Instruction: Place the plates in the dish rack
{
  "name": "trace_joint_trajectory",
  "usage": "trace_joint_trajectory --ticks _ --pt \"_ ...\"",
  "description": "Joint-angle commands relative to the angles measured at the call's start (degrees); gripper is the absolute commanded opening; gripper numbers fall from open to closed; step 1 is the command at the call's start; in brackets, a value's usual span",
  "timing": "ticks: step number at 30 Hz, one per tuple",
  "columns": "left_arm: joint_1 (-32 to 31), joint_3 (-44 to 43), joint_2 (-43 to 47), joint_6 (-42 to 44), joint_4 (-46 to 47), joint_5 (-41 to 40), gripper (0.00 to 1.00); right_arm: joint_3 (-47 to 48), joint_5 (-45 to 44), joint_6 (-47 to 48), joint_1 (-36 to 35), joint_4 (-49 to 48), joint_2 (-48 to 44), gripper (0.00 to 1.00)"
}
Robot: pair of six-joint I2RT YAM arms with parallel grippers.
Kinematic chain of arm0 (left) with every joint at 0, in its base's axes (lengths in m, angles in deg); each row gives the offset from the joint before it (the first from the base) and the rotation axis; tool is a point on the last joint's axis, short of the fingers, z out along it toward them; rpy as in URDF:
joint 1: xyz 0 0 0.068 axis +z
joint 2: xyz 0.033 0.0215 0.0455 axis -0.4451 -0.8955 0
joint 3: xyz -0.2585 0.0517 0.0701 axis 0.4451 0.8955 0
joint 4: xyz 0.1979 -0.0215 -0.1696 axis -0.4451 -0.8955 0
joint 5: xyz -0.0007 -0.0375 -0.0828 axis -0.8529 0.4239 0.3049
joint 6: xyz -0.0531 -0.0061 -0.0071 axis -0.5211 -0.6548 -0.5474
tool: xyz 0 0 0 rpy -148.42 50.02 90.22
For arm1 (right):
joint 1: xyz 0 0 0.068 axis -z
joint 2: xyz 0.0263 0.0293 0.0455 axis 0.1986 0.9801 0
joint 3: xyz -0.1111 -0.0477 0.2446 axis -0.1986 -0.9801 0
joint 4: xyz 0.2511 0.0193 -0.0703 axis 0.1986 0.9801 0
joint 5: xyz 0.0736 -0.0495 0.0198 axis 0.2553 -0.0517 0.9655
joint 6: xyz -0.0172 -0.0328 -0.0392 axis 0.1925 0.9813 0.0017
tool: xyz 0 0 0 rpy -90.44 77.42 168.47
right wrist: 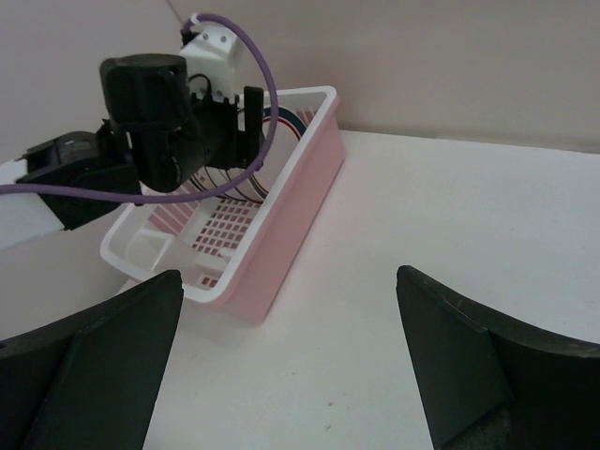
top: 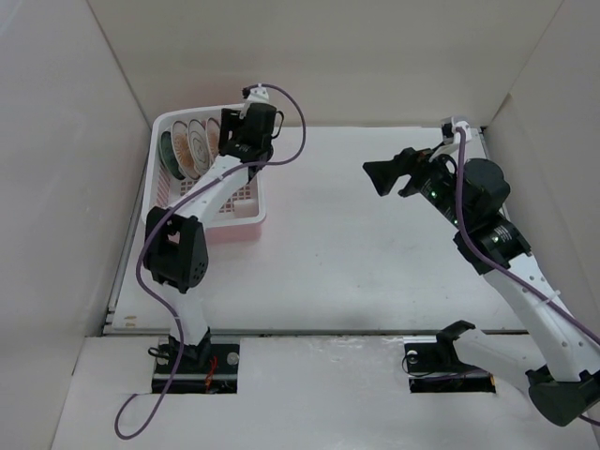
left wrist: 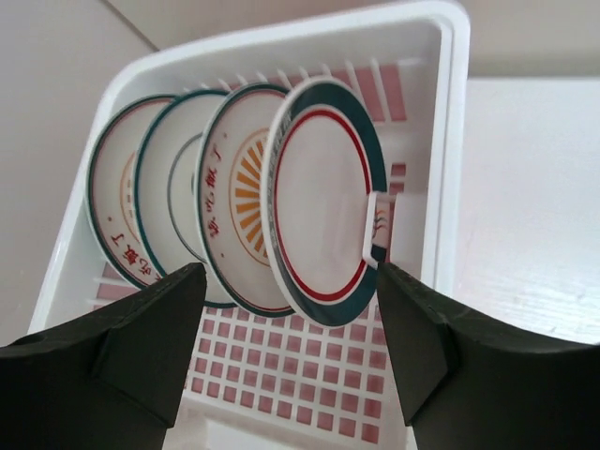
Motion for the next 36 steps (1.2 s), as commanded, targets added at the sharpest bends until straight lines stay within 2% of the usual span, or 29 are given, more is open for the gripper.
trace_joint_trajectory --ticks 1,4,6,9,10,12,13,15,20,24,29,32,36 --pt "-0.8 -3.6 6.5 -1.3 0.3 -2.1 0.71 0.6 0.7 0.6 -0.5 -3.3 0.1 1.00" --pt "-1.9 -5.4 7.8 -1.3 -2.1 -4.3 0.85 0.6 0.7 0.6 -0.5 -3.3 0.1 1.00" --pt "-3.4 -6.2 10.5 -4.8 -5.3 -5.6 1.00 0.6 0.0 1.2 -0.5 -3.3 0.1 1.00" --pt "-4.9 -6.1 15.5 -12.0 -12.9 -3.8 1.00 2.0 -1.2 1.2 -0.5 -1.1 -0.6 1.00" --pt "-6.6 -4.4 20.9 -15.8 -13.0 -2.9 1.00 3.2 -2.0 1.7 -0.5 0.0 -0.6 1.00" --pt "-8.4 3.1 27.3 -17.5 -12.3 0.0 1.00 4.4 -5.4 1.7 -1.2 4.3 -1.2 1.00" --pt "-9.4 5.7 33.6 -18.0 -11.6 0.0 1.00 5.1 -6.9 2.3 -1.8 6.0 -1.2 1.00" --pt "-11.5 12.9 39.5 -20.0 -11.6 -0.5 1.00 7.4 -10.1 3.2 -2.4 12.0 -1.7 1.00" --pt "-15.8 21.2 55.1 -26.6 -17.6 -4.5 1.00 9.3 -19.0 4.6 -6.1 19.8 -4.1 1.00" --pt "-16.4 25.5 65.2 -29.6 -22.3 -1.9 1.00 10.4 -21.3 4.6 -7.5 26.1 -8.8 1.00" --pt "-16.4 28.8 78.0 -30.3 -26.8 0.2 1.00 6.9 -21.3 4.1 -8.2 29.9 -21.3 1.00" --pt "-16.4 30.5 81.4 -28.1 -26.8 1.0 1.00 4.0 -19.0 4.8 -8.2 29.4 -27.5 1.00" --pt "-16.4 31.7 82.5 -28.1 -26.8 -0.2 1.00 1.0 -19.7 4.8 -8.2 29.4 -29.0 1.00"
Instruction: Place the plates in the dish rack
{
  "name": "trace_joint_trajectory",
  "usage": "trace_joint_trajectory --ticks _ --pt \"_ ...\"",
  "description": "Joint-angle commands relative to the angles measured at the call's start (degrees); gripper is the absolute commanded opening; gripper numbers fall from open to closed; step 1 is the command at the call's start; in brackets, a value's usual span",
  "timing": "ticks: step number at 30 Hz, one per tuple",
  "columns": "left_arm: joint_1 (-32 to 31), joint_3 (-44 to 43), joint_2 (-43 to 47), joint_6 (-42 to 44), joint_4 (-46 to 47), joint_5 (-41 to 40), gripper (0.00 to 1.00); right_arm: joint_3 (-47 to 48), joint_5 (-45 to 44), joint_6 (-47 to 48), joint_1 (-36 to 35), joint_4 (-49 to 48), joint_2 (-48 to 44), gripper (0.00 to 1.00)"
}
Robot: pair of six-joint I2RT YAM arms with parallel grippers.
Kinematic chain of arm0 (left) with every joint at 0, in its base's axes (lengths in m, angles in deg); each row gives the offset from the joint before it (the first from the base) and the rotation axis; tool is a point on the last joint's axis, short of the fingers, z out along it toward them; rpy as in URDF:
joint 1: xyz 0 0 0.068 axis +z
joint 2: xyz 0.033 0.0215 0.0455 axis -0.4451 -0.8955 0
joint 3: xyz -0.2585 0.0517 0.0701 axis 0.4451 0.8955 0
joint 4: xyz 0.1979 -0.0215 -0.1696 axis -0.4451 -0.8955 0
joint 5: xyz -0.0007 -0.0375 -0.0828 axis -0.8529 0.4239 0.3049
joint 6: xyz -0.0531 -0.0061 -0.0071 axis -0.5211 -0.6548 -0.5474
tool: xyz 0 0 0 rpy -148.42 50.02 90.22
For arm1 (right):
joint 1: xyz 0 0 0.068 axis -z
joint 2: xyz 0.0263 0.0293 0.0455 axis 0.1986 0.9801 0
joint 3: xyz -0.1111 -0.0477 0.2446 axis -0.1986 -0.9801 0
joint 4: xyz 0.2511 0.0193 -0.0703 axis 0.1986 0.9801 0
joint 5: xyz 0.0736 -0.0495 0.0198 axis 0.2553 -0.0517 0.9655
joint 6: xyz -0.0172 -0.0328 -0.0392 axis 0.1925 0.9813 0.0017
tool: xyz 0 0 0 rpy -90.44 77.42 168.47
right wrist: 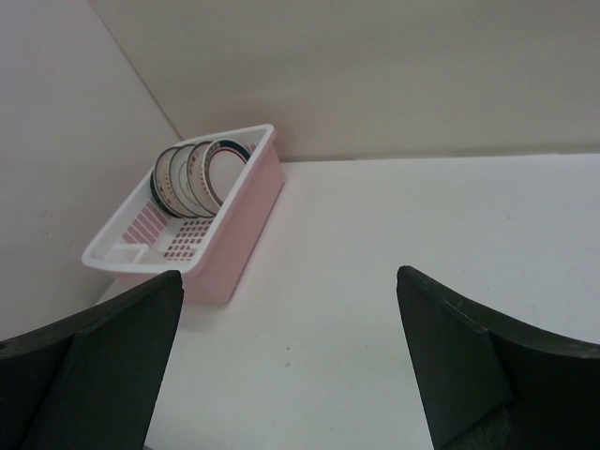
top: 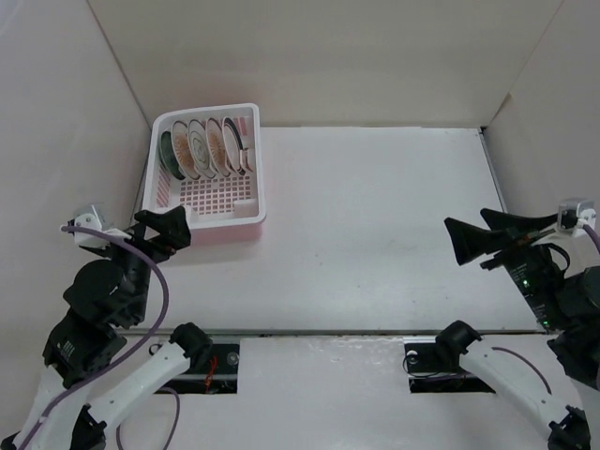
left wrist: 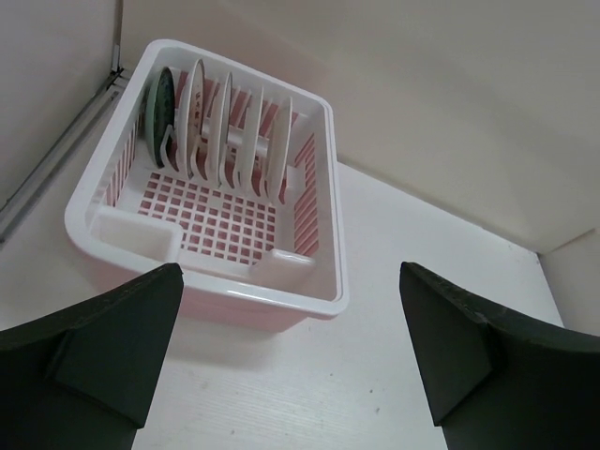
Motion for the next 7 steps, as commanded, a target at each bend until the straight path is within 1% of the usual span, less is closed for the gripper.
trace_joint_trajectory --ticks 1,7 --pt "-0.2 2.3 -0.6 0.4 -0.1 -0.4 1.00 -2.6 -1.4 0.8 -0.6 1.3 1.8 1.00" --pt "-0.2 3.6 -0.6 1.2 0.4 -0.4 1.00 -3.7 -3.1 1.4 -1.9 1.3 2.3 1.00"
